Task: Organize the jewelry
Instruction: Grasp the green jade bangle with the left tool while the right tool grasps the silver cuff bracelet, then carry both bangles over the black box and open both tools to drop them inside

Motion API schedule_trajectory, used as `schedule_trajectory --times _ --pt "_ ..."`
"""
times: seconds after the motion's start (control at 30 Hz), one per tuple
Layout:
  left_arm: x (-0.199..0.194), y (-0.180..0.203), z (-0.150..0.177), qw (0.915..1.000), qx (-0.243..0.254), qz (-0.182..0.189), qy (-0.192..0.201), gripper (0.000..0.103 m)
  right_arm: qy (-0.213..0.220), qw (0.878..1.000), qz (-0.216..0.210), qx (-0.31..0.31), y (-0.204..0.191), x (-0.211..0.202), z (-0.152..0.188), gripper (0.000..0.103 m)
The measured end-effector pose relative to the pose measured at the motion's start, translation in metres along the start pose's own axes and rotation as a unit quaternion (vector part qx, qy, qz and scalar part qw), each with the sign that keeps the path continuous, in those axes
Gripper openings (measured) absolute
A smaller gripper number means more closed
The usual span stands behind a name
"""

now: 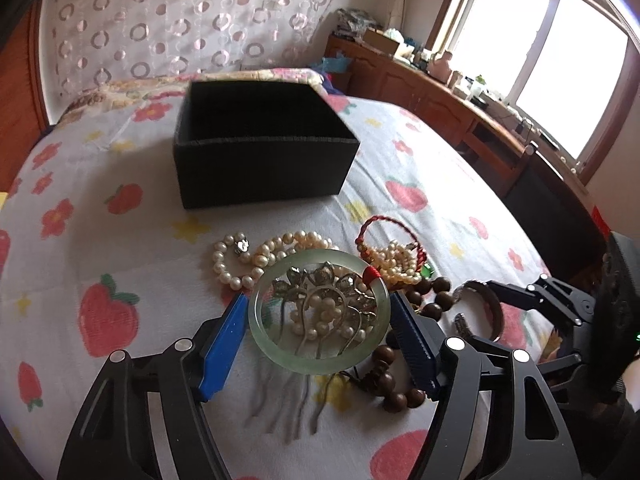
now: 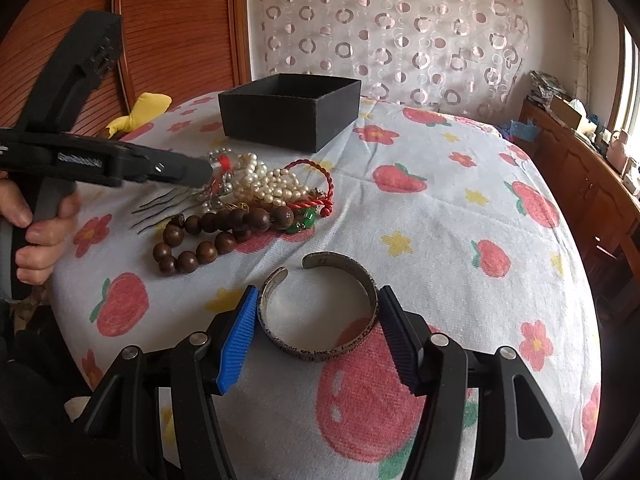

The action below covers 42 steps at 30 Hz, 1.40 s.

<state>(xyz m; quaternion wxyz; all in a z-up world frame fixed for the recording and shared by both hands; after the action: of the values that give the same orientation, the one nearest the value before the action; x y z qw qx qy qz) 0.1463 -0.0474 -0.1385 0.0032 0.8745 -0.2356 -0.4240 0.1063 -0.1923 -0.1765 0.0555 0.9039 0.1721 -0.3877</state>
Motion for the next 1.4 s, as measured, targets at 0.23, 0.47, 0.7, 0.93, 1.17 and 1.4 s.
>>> schedule_trajectory --times 0.23,0.47,0.7,0.93,1.17,1.4 --pt "-0.025 0.004 -0.011 0.9993 0.009 -0.007 0.036 0.069 0.011 1.000 0.000 0.005 0.002 -0.002 -0.007 0.062" --pt "-0.032 -0.003 -0.041 0.9975 0.016 -0.031 0.061 0.069 0.037 0.999 0.001 -0.004 0.002 -0.009 -0.033 0.062" --pt "-0.025 -0.009 -0.073 0.9955 0.029 -0.051 0.074 0.069 0.062 0.998 0.001 -0.011 0.004 -0.012 -0.062 0.062" --pt "0.001 -0.018 -0.099 0.9954 0.032 -0.062 0.066 0.069 0.078 0.997 -0.003 -0.009 0.011 -0.010 -0.091 0.062" --pt "0.030 -0.030 -0.107 0.9962 0.023 -0.073 0.042 0.069 0.076 0.997 0.002 -0.004 0.023 0.003 -0.110 0.063" --pt "0.034 -0.036 -0.111 0.9959 0.018 -0.080 0.039 0.069 0.069 0.998 0.008 -0.001 0.032 0.019 -0.123 0.063"
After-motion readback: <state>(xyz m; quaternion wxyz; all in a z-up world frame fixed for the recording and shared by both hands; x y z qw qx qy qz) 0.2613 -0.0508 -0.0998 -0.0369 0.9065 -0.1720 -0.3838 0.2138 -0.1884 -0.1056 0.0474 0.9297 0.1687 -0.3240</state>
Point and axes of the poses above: each gripper's, at about its wrist camera, not at the fingertips, and x roughly the way its jaws point, y to its right, z to its underside, the point moved 2 cm from there along x, roughly the way its jaws point, and after that the axes turned 3 degrees about x, right-handed, at the moved point
